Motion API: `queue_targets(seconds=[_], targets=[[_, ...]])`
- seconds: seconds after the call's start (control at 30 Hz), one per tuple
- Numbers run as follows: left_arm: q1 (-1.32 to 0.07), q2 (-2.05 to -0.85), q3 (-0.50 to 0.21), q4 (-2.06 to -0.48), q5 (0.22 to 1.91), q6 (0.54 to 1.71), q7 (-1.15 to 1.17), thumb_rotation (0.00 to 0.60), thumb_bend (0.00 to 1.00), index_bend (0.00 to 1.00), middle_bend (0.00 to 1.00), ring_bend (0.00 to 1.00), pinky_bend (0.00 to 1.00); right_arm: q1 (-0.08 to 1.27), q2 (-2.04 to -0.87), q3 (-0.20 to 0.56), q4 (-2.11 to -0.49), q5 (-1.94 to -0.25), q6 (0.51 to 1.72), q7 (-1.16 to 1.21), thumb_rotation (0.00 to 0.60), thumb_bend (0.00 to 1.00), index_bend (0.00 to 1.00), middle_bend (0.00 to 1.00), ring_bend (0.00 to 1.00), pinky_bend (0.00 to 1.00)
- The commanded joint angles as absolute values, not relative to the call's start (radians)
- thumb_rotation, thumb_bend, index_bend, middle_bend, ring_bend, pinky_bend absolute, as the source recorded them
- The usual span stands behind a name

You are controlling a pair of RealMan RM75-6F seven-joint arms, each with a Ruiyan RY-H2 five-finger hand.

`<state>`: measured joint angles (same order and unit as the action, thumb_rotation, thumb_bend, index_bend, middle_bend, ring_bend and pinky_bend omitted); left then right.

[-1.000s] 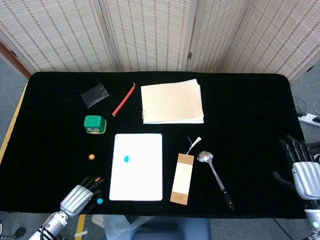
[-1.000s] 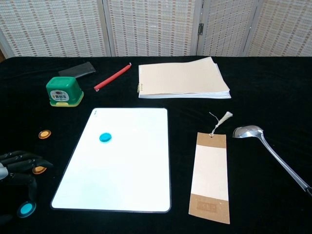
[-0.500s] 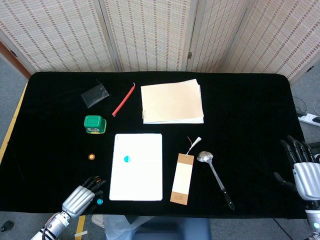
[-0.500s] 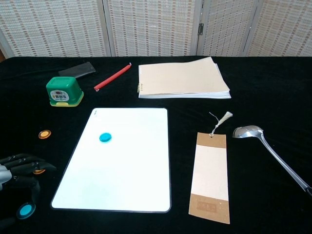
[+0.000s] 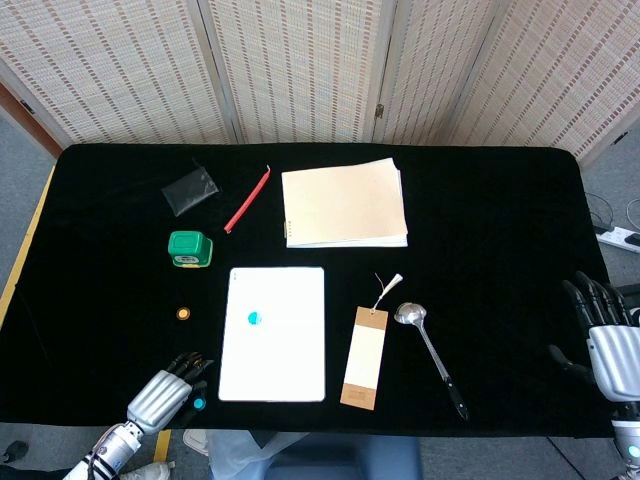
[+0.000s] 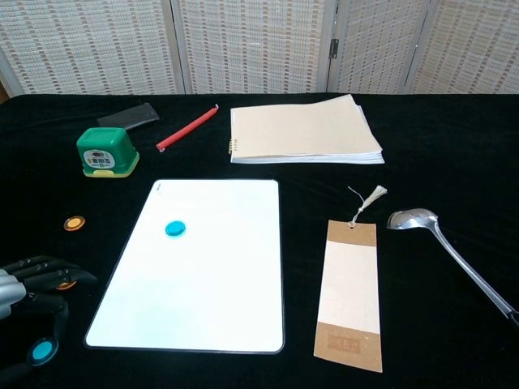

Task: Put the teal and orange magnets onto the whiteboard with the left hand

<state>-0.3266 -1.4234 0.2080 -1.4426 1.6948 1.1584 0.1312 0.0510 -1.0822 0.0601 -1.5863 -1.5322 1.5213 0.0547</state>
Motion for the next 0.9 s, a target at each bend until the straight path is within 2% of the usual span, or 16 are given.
queue_targets(seconds=[0.03, 0.4, 0.63, 0.9], targets=[[-0.328, -1.421, 0.206, -1.445, 1.697, 1.161, 0.125, 0.600, 0.42, 0.52, 0.12, 0.00, 0.00, 0.052, -1.082, 0.060, -1.586, -1.532, 1.520, 0.056, 0.600, 0.27, 0.00, 0.00, 0.00, 0.00], [-0.368, -1.374, 0.158, -1.497, 1.695, 1.163, 0.097, 0.600, 0.42, 0.52, 0.12, 0.00, 0.00, 0.049, -1.080, 0.062, -1.584, -1.535, 1.528, 0.058, 0.600, 0.27, 0.00, 0.00, 0.00, 0.00], [-0.476, -1.366, 0.040, -1.549, 1.634, 1.080, 0.081, 0.600, 0.42, 0.52, 0.12, 0.00, 0.00, 0.044, -1.079, 0.064, -1.576, -1.530, 1.534, 0.070, 0.600, 0.27, 0.00, 0.00, 0.00, 0.00], [-0.584, -1.420, -0.067, -1.508, 1.491, 0.934, 0.098, 0.600, 0.42, 0.51, 0.12, 0.00, 0.00, 0.041, -1.080, 0.063, -1.569, -1.527, 1.535, 0.078, 0.600, 0.27, 0.00, 0.00, 0.00, 0.00]])
